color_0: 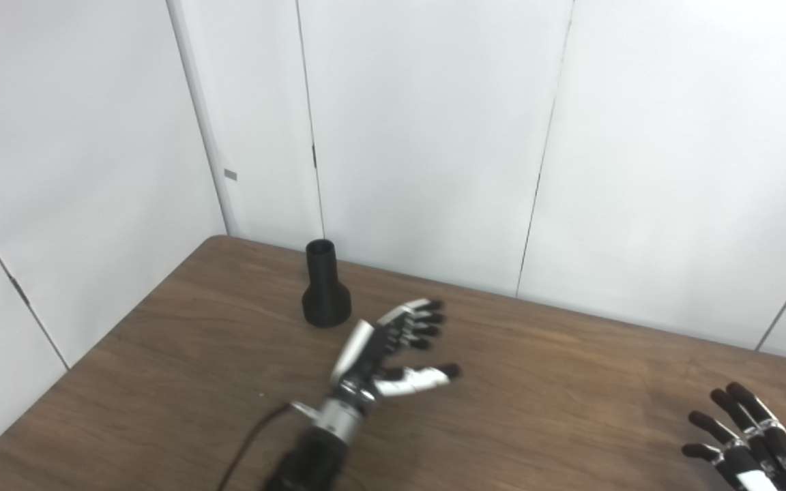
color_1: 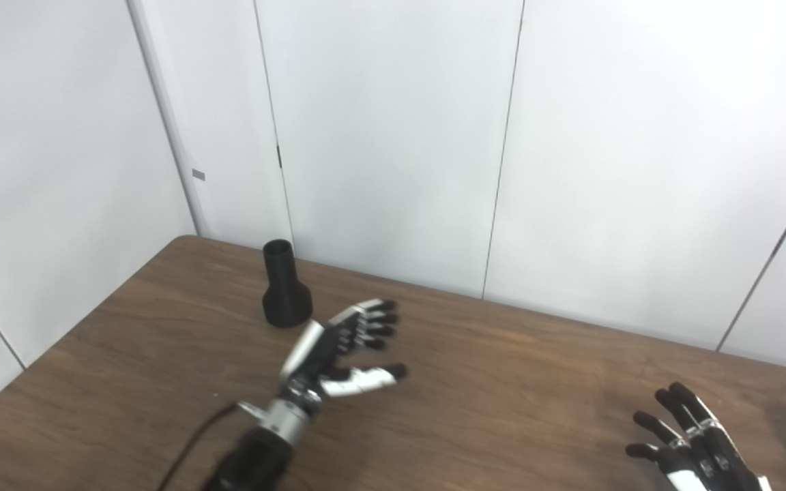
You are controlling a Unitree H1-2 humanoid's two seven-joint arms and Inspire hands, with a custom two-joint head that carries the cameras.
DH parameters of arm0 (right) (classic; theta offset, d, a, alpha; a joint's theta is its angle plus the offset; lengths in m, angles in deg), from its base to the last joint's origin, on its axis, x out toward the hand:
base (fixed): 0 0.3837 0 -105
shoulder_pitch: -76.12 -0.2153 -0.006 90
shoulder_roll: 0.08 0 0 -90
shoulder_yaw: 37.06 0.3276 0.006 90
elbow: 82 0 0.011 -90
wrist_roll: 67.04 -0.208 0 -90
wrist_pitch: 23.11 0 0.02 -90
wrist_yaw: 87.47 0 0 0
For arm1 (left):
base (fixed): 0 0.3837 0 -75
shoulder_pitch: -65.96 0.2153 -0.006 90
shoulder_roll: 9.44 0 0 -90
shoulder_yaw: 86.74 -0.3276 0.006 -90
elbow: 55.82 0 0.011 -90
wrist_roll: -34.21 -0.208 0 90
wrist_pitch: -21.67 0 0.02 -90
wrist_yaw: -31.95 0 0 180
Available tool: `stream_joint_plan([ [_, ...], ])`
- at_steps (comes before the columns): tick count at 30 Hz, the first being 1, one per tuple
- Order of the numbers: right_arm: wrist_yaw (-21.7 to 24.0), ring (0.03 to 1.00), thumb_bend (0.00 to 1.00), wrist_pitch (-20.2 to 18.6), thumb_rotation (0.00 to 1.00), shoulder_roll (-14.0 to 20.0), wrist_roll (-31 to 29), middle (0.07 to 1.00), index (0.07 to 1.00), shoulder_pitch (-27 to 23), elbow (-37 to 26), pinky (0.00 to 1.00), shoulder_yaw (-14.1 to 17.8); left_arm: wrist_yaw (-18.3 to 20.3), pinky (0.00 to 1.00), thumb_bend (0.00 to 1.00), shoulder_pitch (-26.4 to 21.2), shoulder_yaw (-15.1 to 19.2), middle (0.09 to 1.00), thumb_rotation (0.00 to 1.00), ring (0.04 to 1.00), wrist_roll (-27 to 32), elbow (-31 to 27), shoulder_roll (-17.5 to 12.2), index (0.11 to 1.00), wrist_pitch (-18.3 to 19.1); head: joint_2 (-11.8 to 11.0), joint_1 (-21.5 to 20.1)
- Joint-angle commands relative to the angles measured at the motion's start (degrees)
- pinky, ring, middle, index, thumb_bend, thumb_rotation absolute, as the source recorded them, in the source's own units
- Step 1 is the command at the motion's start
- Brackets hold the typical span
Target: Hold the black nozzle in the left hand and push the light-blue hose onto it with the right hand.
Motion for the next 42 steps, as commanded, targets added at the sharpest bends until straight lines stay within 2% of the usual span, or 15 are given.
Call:
stream_joint_plan([
  [1, 0.4, 0.715, 0.83, 0.9, 0.32, 0.3, -0.5, 0.869, 0.825, -2.1, -1.3, 0.53, 0.2, -2.7, 0.6, 0.78, -2.8, 0.8, 0.752, 0.12, 0.709, -0.8, -2.0, -0.8, 0.765, -5.3, 0.1, 0.1],
  [6, -0.7, 0.689, 0.85, -0.6, 0.34, 0.0, 0.1, 0.857, 0.808, -1.8, -2.3, 0.53, 0.2, -6.5, 0.6, 0.75, -4.5, 3.9, 0.738, 0.11, 0.707, -0.7, -1.8, -3.7, 0.744, -9.7, 0.3, -0.1],
  [10, -1.0, 0.681, 0.82, -1.1, 0.35, 0.0, 0.5, 0.863, 0.815, -1.7, -3.2, 0.5, 0.1, -7.7, 0.64, 0.73, -6.0, 7.1, 0.732, 0.1, 0.732, 2.5, -1.5, -5.9, 0.712, -11.5, 0.6, -0.2],
  [12, -1.0, 0.679, 0.82, -2.0, 0.34, 0.0, -0.1, 0.864, 0.813, -1.7, -3.7, 0.5, 0.2, -9.5, 0.65, 0.72, -6.7, 8.2, 0.734, 0.08, 0.735, 1.8, -1.5, -6.6, 0.709, -11.9, 0.7, -0.1],
  [16, -0.7, 0.656, 0.76, -2.7, 0.3, 0.1, -0.7, 0.865, 0.815, -1.7, -4.1, 0.44, 0.2, -12.6, 0.66, 0.76, -7.5, 9.6, 0.765, 0.12, 0.767, 0.8, -1.1, -7.7, 0.722, -11.9, 0.8, 0.1],
  [20, -0.6, 0.662, 0.75, -2.8, 0.32, 0.5, -0.1, 0.87, 0.822, -1.7, -4.3, 0.43, -0.2, -13.4, 0.65, 0.75, -7.4, 10.1, 0.774, 0.09, 0.763, 1.2, -0.4, -8.4, 0.743, -11.9, 0.8, 0.2],
  [24, -0.5, 0.675, 0.71, -3.2, 0.3, 0.5, -0.4, 0.89, 0.835, -1.5, -4.9, 0.44, -0.3, -13.4, 0.72, 0.78, -7.0, 10.2, 0.833, 0.12, 0.813, 0.3, 0.2, -8.7, 0.795, -10.7, 1.2, 0.1],
  [26, -0.8, 0.683, 0.71, -3.5, 0.31, 0.6, -0.2, 0.892, 0.838, -1.5, -5.2, 0.45, -0.3, -12.9, 0.76, 0.79, -6.9, 9.9, 0.862, 0.11, 0.844, -0.1, 0.3, -8.7, 0.821, -8.2, 1.3, 0.1],
  [29, -1.2, 0.696, 0.71, -3.9, 0.32, 0.7, 0.3, 0.893, 0.843, -1.4, -5.7, 0.46, -0.3, -11.4, 0.9, 0.84, -6.7, 9.3, 0.929, 0.16, 0.94, 0.4, 0.3, -9.2, 0.885, -4.7, 1.4, 0.2],
  [31, -0.7, 0.683, 0.69, -3.6, 0.31, 0.8, 0.2, 0.893, 0.846, -1.4, -5.7, 0.44, -0.4, -9.3, 0.98, 0.9, -6.7, 8.8, 0.981, 0.2, 0.988, 2.3, 0.2, -9.7, 0.938, -0.6, 1.5, 0.1],
  [32, -0.7, 0.672, 0.69, -3.7, 0.31, 0.8, 0.1, 0.888, 0.843, -1.4, -5.8, 0.43, -0.4, -8.4, 0.99, 0.92, -6.7, 8.7, 0.991, 0.21, 0.994, 3.0, 0.5, -9.9, 0.953, 0.6, 1.5, 0.1],
  [34, -0.5, 0.653, 0.67, -3.9, 0.3, 0.8, -0.3, 0.865, 0.845, -1.3, -6.0, 0.43, -0.5, -7.1, 0.94, 0.92, -6.9, 8.5, 0.994, 0.21, 0.99, 4.7, 1.8, -10.2, 0.968, 1.7, 1.5, 0.1],
  [36, -0.2, 0.632, 0.65, -3.9, 0.28, 0.9, -0.6, 0.854, 0.85, -1.3, -6.2, 0.42, -0.6, -6.3, 0.93, 0.92, -7.1, 8.3, 0.993, 0.21, 0.98, 5.2, 2.9, -10.6, 0.982, 3.0, 1.8, 0.0],
  [38, -0.7, 0.623, 0.64, -4.5, 0.28, 0.8, -0.7, 0.845, 0.848, -1.2, -6.7, 0.42, -0.6, -6.4, 0.93, 0.95, -7.3, 7.8, 0.992, 0.25, 0.98, 4.0, 4.0, -11.0, 0.993, 4.2, 1.9, 0.1],
  [42, -0.8, 0.604, 0.65, -5.1, 0.28, 0.8, -1.0, 0.841, 0.842, -1.1, -7.4, 0.4, -0.5, -7.6, 0.95, 1.0, -7.5, 6.3, 0.999, 0.35, 0.998, -0.5, 5.3, -12.0, 1.0, 9.9, 2.0, 0.2],
])
